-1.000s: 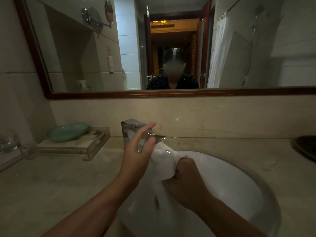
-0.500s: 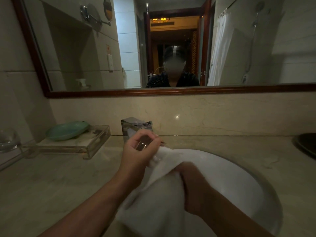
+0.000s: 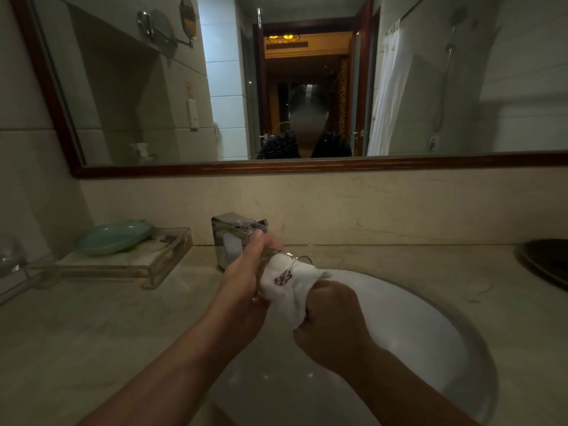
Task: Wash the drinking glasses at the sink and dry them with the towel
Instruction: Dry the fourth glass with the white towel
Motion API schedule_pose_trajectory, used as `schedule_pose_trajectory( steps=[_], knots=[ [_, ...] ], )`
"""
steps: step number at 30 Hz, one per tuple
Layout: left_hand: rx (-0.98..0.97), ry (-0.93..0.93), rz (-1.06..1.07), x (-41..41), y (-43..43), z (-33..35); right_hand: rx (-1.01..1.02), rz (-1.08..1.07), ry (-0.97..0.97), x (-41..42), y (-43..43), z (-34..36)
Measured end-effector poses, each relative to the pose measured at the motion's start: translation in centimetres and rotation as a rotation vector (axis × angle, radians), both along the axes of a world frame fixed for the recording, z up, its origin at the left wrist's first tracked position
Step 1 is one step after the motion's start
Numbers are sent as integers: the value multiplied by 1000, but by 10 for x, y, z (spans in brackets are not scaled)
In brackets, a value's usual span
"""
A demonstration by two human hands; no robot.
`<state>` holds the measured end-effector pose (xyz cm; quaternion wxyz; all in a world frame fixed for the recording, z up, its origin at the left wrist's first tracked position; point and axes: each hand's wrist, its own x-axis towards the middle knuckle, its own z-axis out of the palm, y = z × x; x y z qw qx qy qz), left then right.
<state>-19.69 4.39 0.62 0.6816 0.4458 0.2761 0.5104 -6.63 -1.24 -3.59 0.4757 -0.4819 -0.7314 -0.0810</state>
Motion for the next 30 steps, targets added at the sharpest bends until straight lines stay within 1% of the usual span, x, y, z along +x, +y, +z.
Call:
schedule_pose_trajectory(
  steps=[2,3,4,5,7,8,9,10,11,12,14,15,16,17,18,20,21,22,23,24,25,26,27,28,30],
  knots=[
    [31,26,65,-1,-1,-2,-138,-30,52,-3,2,-2],
    [86,54,102,-2,0,-5,-203,4,120,-6,3,-2],
    [152,77,124,-3,1,-7,-280,80,236,-10,1,0],
    [234,82,132,-4,4,-8,-397,205,432,-13,-4,6],
    [448,58,124,-9,9,-10,-730,537,1007,-18,-18,24],
    [567,54,116,-11,10,-9,-842,684,1241,-19,-26,33],
    [672,48,109,-13,10,-7,-856,767,1352,-16,-29,36],
    [767,46,111,-13,10,-5,-843,807,1408,-12,-30,41],
    [851,48,122,-14,9,-2,-823,775,1411,-7,-29,43],
    [930,59,139,-14,9,-1,-824,690,1391,-3,-28,46],
    [1019,136,159,-17,11,-5,-816,532,1250,-1,-28,46],
    [1006,197,156,-18,13,-9,-810,470,1155,-2,-28,45],
    [955,268,154,-21,14,-12,-761,398,1062,-5,-26,42],
    [863,319,143,-22,14,-15,-647,331,947,-8,-23,36],
    [763,346,126,-21,12,-17,-482,264,780,-9,-20,29],
    [528,302,82,-15,4,-13,-130,105,315,-4,-13,20],
    [384,251,49,-11,-1,-8,-38,68,106,0,-12,17],
    [268,200,34,-9,-2,-4,-12,53,-32,3,-10,15],
    [212,167,32,-9,-3,-3,-1,11,-79,5,-10,12],
    [236,149,53,-8,-3,-2,-33,-36,-68,4,-10,13],
    [305,152,97,-8,-4,-2,-66,-84,-28,3,-10,12],
    [394,175,149,-9,-4,-3,-121,-88,20,1,-8,9],
    [479,204,188,-10,-5,-3,-225,-23,118,-2,-8,10],
    [557,229,208,-11,-5,-4,-375,101,267,-5,-11,13],
    [717,263,218,-15,-3,-7,-735,349,761,-8,-20,27]
  ],
)
